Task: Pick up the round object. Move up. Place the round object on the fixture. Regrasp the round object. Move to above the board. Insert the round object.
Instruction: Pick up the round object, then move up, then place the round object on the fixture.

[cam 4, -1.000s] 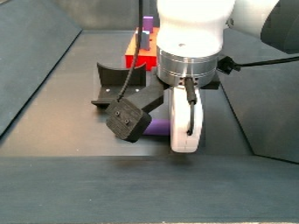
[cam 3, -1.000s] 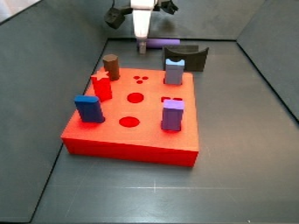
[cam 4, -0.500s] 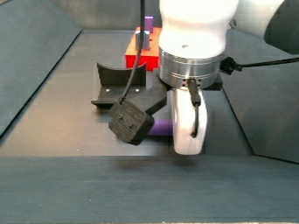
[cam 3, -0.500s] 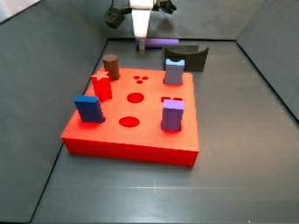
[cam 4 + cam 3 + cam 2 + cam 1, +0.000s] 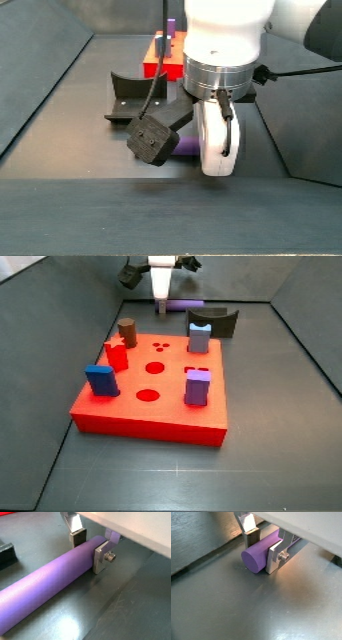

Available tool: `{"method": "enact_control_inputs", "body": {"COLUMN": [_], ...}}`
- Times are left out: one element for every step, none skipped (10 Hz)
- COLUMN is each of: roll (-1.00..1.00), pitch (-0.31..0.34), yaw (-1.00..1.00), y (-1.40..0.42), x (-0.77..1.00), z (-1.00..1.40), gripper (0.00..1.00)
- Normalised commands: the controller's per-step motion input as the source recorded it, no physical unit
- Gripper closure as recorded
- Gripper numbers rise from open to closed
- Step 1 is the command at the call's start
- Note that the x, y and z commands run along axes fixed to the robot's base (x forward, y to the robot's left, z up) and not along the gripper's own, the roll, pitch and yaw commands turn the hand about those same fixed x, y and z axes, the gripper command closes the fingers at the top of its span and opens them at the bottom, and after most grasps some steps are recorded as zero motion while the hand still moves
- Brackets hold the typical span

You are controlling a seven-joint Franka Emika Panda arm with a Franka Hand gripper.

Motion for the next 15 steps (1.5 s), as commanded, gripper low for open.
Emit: {"method": "enact_control_inputs", "body": {"roll": [0.0,0.0,0.01,0.02,0.04,0.06,0.07,0.08,0.0,0.0,0.01,0.03,0.04,0.06,0.07], "pitch": [0.0,0.0,-0.012,0.003,0.033,0.062,0.095,0.132,0.0,0.008,0.037,0.053,0.077,0.097,0.112], "yaw": [0.0,0.0,0.01,0.01,0.01,0.0,0.0,0.0,0.0,0.0,0.0,-0.01,-0.01,0.0,0.01], "y": [0.0,0.0,-0.03,-0.03,-0.02,-0.01,-0.01,-0.01,0.0,0.0,0.0,0.0,-0.01,-0.01,-0.01], "x": [0.0,0.0,0.03,0.01,-0.01,-0.01,-0.01,-0.01,0.0,0.0,-0.02,-0.02,-0.02,-0.02,-0.02], "z": [0.0,0.83,0.81,0.76,0.59,0.46,0.33,0.17,1.0,1.0,1.0,1.0,1.0,1.0,1.0], "gripper": [1.0,1.0,1.0,1.0,1.0,1.0,1.0,1.0,1.0,1.0,1.0,1.0,1.0,1.0,1.0]}}
